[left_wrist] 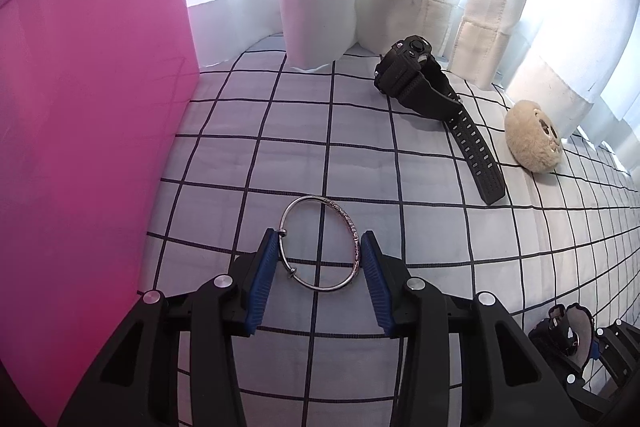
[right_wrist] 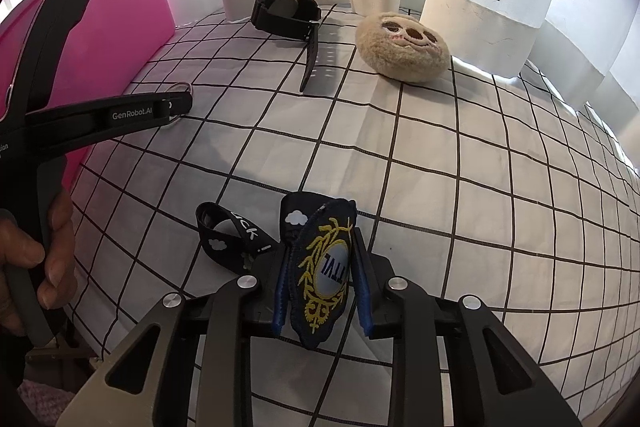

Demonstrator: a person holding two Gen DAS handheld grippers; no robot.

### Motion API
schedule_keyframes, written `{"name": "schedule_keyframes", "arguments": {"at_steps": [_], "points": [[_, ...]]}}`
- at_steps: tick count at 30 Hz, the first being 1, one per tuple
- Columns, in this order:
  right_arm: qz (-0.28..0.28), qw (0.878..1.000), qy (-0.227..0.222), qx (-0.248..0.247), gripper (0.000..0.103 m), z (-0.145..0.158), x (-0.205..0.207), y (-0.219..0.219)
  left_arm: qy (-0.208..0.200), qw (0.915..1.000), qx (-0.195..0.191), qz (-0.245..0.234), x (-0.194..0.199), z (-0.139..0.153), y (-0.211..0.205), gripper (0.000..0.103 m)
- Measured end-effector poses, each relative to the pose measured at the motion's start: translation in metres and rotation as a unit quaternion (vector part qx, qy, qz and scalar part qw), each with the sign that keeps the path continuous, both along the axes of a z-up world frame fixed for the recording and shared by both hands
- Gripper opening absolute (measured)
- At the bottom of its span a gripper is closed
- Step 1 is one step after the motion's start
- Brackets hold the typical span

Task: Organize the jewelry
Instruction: 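Lift the bow and bangle and carry both over the pink tub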

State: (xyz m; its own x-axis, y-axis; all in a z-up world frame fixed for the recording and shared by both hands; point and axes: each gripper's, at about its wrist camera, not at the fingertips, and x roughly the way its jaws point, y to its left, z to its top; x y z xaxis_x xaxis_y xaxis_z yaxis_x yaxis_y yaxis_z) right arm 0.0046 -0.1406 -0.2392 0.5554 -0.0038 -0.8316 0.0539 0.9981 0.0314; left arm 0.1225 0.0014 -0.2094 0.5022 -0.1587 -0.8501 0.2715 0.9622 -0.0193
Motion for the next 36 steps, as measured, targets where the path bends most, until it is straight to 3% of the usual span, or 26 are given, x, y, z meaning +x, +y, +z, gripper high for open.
{"name": "schedule_keyframes", "arguments": {"at_steps": [8, 23, 36], "points": [[-0.002, 1.000, -0.008, 0.009, 0.026, 0.007, -0.006, -0.003, -0.007, 1.0000, -0.004, -0.003, -0.012, 0.016, -0.002, 0.041], [-0.010, 0.999, -0.049, 0.010, 0.026, 0.048, -0.013, -0.013, -0.036, 0.9993, -0.006, -0.006, -0.030, 0.058, -0.007, 0.041], [0.015, 0.995, -0.099, -0.013, 0.026, 0.108, -0.004, -0.014, -0.084, 0.9960, -0.028, 0.011, -0.044, 0.125, -0.007, 0.042]]}}
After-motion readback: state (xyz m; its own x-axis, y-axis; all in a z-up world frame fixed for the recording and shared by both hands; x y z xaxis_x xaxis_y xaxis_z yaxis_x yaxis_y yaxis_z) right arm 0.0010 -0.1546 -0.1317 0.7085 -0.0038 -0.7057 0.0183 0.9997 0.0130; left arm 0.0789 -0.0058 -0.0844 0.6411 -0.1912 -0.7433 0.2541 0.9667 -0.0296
